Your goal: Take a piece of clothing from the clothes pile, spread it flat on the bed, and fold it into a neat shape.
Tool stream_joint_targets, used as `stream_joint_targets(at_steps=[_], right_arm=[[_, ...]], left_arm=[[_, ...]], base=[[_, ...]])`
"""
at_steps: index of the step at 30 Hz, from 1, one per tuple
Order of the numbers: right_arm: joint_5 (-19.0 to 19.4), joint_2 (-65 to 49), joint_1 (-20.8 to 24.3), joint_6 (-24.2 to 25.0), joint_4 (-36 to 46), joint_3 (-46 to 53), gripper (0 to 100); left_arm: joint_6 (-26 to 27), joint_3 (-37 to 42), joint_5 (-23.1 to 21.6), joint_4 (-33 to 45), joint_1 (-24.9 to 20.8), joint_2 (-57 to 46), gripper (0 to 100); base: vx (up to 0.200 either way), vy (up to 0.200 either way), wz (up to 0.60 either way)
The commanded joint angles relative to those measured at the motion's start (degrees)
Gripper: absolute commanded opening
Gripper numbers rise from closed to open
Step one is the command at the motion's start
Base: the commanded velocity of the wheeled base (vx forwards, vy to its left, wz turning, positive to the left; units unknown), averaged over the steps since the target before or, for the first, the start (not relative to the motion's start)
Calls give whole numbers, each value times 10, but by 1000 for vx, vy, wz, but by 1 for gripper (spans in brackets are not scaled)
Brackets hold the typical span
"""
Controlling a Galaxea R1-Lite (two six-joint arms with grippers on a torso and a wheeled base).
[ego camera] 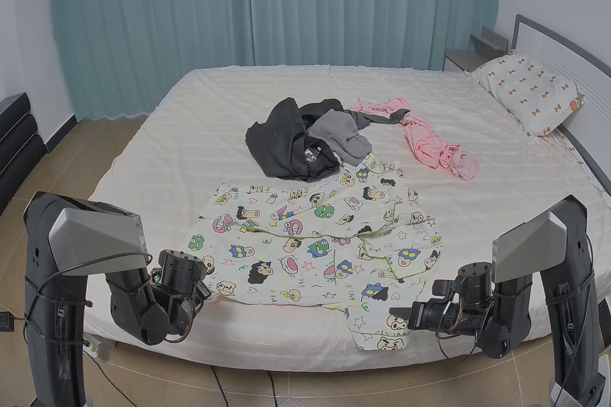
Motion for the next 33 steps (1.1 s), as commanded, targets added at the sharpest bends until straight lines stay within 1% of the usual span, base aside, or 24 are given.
stream_joint_targets(at_steps=[1, 4, 7, 13, 15, 16, 23, 30, 31, 33], right_arm=[[6, -1, 2, 0, -7, 4, 0], [23, -6, -2, -13, -7, 20, 0], [38, -15, -10, -22, -7, 35, 0], [48, -30, -18, -23, -7, 48, 0], [71, -42, -18, -29, -7, 62, 0], [77, -45, -18, -33, -7, 68, 0], [84, -49, -19, -73, -7, 105, 0], [85, -51, -18, -77, -7, 121, 0], [99, -55, -18, -83, -7, 129, 0], [104, -55, -18, -86, -7, 130, 0]], left_arm=[[0, 2, 0, 0, -1, -2, 0], [0, 7, -3, 4, -1, -3, 0], [0, 23, -25, 4, -1, -10, 0], [-1, 42, -38, 2, -1, -17, 0], [-1, 53, -45, 2, -1, -24, 0], [-1, 56, -47, 0, -1, -25, 0], [0, 79, -54, 2, -1, -35, 0], [8, 97, -54, 0, -5, -36, 0], [11, 103, -54, 0, -8, -35, 0], [12, 105, -54, 0, -11, -35, 0]], base=[[0, 0, 0], [0, 0, 0], [0, 0, 0], [0, 0, 0], [0, 0, 0], [0, 0, 0], [0, 0, 0], [0, 0, 0], [0, 0, 0], [0, 0, 0]])
